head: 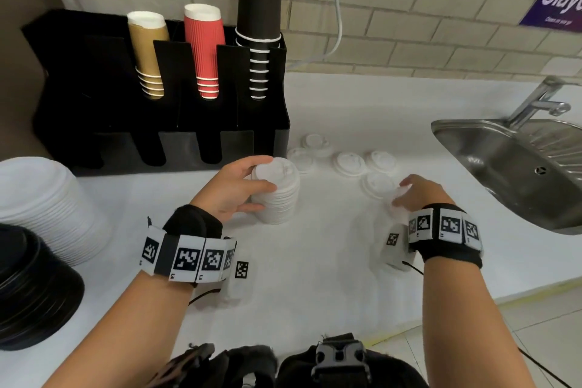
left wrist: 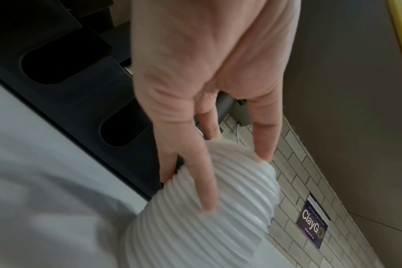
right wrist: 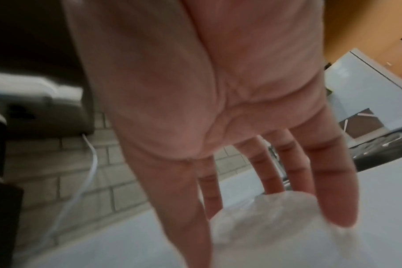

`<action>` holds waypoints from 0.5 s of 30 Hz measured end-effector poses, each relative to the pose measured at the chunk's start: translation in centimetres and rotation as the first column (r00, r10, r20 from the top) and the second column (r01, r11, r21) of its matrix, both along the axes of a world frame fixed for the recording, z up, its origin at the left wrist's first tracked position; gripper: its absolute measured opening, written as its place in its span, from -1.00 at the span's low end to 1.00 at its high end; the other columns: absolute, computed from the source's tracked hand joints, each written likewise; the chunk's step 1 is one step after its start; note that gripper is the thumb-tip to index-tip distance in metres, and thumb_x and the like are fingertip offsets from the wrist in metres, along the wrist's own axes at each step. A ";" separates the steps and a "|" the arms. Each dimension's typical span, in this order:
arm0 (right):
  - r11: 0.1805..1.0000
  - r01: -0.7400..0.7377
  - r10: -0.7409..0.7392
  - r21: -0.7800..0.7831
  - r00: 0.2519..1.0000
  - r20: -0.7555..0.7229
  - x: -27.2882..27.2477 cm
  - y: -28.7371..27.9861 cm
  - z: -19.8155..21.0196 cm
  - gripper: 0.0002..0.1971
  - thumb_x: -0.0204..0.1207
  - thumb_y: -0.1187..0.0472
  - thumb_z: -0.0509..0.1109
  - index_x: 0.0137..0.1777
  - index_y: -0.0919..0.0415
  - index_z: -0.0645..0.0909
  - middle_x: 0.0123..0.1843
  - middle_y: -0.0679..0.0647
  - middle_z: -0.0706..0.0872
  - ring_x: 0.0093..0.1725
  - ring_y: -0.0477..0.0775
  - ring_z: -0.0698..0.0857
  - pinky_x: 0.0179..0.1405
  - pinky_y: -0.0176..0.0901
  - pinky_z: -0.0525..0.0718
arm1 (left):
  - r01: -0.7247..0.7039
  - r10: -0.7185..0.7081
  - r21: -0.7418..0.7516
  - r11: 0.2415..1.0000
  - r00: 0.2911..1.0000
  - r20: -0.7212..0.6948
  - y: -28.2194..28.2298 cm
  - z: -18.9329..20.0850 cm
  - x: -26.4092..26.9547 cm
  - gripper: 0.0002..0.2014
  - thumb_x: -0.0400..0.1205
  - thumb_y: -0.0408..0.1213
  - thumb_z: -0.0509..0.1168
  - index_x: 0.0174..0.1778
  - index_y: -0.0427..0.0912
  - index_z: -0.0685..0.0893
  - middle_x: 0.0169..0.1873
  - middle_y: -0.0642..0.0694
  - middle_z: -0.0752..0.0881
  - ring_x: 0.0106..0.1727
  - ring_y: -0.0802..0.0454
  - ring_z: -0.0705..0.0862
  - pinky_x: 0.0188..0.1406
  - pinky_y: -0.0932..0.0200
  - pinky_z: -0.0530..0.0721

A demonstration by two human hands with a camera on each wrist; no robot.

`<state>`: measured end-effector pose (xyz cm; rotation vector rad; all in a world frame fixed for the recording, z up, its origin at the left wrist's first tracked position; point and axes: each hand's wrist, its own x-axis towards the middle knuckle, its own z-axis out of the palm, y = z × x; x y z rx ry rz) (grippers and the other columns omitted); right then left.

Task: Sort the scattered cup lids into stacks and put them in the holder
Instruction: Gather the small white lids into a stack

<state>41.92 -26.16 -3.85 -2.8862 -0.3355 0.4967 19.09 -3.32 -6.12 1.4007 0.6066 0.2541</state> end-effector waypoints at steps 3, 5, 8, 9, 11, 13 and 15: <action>0.924 -0.136 0.137 0.357 0.990 0.021 -1.5 1.7 1.9 -0.48 0.41 0.07 0.55 0.37 0.00 0.52 0.25 0.13 0.62 0.18 0.19 0.66 0.10 -0.06 0.65 | -0.010 0.010 0.024 1.000 1.000 0.003 -0.1 -0.1 0.1 -0.48 0.51 -0.49 0.49 0.30 0.13 0.64 0.33 0.11 0.61 0.31 0.03 0.61 0.03 0.00 0.80; 0.777 -0.258 0.288 0.575 0.957 0.040 -3.3 3.7 2.5 -0.54 0.35 0.08 0.60 0.25 -0.09 0.60 0.10 -0.03 0.63 0.05 0.03 0.66 -0.13 -0.31 0.62 | -0.019 0.019 0.037 0.999 1.000 0.005 -0.1 -0.2 0.1 -0.46 0.50 -0.50 0.50 0.29 0.12 0.64 0.34 0.09 0.60 0.32 0.01 0.60 0.01 0.00 0.81; 0.582 -0.328 0.457 0.744 0.889 0.035 -6.3 7.1 2.1 -0.61 0.35 0.14 0.61 0.17 -0.08 0.66 0.01 -0.08 0.65 -0.06 -0.04 0.66 -0.15 -0.45 0.59 | -0.011 0.010 0.050 0.999 1.000 0.012 -0.1 -0.2 0.0 -0.46 0.49 -0.51 0.51 0.28 0.11 0.65 0.33 0.06 0.62 0.33 -0.03 0.61 -0.01 0.00 0.81; 0.546 -0.347 0.494 0.763 0.868 0.041 -7.2 8.0 1.7 -0.62 0.36 0.15 0.61 0.17 -0.08 0.67 0.00 -0.09 0.66 -0.05 -0.06 0.67 -0.12 -0.47 0.60 | -0.004 0.003 0.052 0.999 1.000 0.016 -0.1 -0.1 0.0 -0.45 0.48 -0.51 0.51 0.30 0.10 0.65 0.32 0.06 0.63 0.32 -0.03 0.62 -0.01 0.01 0.81; 0.499 -0.392 0.546 0.773 0.835 0.070 -8.5 9.5 0.9 -0.64 0.37 0.15 0.61 0.16 -0.08 0.67 -0.03 -0.16 0.65 -0.02 -0.18 0.68 -0.07 -0.50 0.60 | 0.014 -0.015 0.052 0.999 0.999 0.031 -0.1 -0.1 -0.2 -0.44 0.48 -0.51 0.51 0.31 0.10 0.65 0.29 0.06 0.67 0.30 -0.02 0.65 0.00 0.01 0.81; 0.481 -0.434 0.566 0.762 0.817 0.108 -9.1 10.4 0.4 -0.61 0.35 0.12 0.62 0.16 -0.11 0.65 -0.03 -0.22 0.61 -0.03 -0.27 0.66 -0.09 -0.54 0.58 | 0.025 -0.028 0.053 0.998 0.999 0.046 -0.2 -0.1 -0.3 -0.42 0.47 -0.52 0.52 0.31 0.13 0.64 0.27 0.09 0.69 0.29 -0.01 0.67 0.01 0.01 0.81; 0.490 -0.465 0.564 0.738 0.814 0.138 -9.3 11.0 0.0 -0.57 0.33 0.09 0.63 0.18 -0.16 0.63 0.04 -0.15 0.58 0.00 -0.23 0.64 -0.04 -0.45 0.58 | 0.019 -0.021 0.042 0.999 0.998 0.056 -0.2 -0.1 -0.4 -0.36 0.45 -0.54 0.53 0.36 0.13 0.59 0.29 0.12 0.67 0.29 -0.03 0.68 0.00 0.00 0.81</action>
